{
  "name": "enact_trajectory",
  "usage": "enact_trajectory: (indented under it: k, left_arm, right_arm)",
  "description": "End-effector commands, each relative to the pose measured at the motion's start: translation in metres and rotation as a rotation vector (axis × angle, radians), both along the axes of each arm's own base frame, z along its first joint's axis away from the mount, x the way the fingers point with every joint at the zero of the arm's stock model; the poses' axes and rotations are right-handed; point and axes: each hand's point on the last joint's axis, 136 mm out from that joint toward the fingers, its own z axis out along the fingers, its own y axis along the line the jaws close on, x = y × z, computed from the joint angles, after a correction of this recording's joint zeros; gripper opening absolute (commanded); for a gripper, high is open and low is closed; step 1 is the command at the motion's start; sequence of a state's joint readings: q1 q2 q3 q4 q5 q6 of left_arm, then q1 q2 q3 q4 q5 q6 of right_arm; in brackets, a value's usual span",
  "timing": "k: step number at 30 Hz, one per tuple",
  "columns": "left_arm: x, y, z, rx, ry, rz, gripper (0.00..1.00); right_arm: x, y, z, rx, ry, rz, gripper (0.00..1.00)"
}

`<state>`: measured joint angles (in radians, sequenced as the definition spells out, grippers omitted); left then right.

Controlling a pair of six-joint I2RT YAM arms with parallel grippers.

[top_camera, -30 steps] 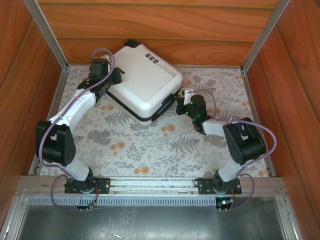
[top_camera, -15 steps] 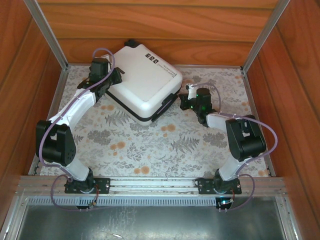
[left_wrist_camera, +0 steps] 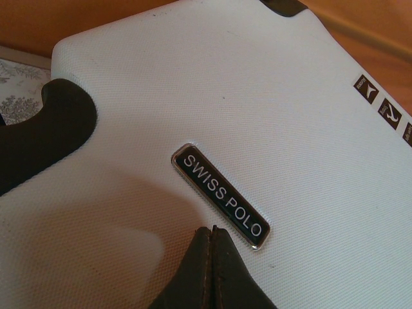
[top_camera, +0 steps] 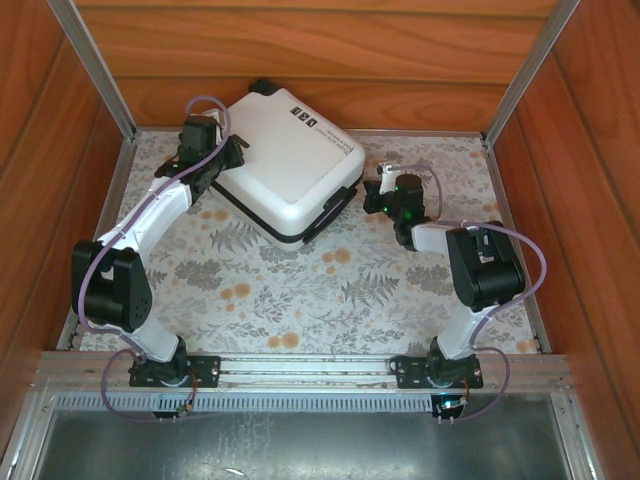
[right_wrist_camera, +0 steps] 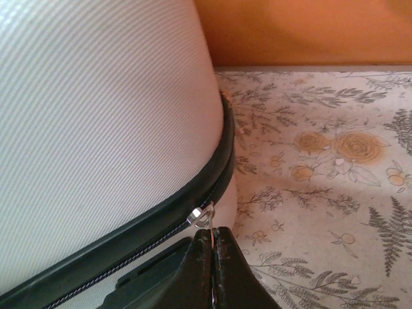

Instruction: Pack the luggage

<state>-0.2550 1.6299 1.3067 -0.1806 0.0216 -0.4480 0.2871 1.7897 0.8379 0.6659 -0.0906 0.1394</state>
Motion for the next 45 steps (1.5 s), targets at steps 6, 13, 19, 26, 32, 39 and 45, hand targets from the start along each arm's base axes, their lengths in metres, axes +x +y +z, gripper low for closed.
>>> enact_trajectory:
  k: [6,13,19,26,32,39,45]
  left_arm:
    - [-0.085,0.050,-0.151,0.223,0.580,0.070,0.00]
    - [-0.085,0.050,-0.152,0.230,0.583,0.070,0.00]
    - [-0.084,0.050,-0.153,0.235,0.587,0.068,0.00]
    - [-0.082,0.053,-0.150,0.246,0.579,0.077,0.00]
    - [-0.081,0.065,-0.113,0.250,0.481,0.157,0.02]
    - [-0.109,0.103,-0.043,0.207,0.224,0.390,0.61]
    - [-0.147,0.134,-0.038,0.034,0.062,0.609,0.69]
  right_arm:
    - [0.051,-0.045,0.021,-0.022,-0.036,-0.231,0.00]
    - [0.074,-0.036,0.024,-0.014,-0.026,-0.187,0.00]
    - [0.086,-0.028,0.024,0.068,-0.004,-0.045,0.00]
    - [0.092,-0.026,0.023,0.147,0.055,0.134,0.06]
    - [0.106,-0.032,0.037,0.157,0.103,0.130,0.35]
    - [0.123,-0.012,0.064,0.214,0.133,0.235,0.31]
    - [0.123,0.027,0.070,0.265,0.234,0.388,0.21]
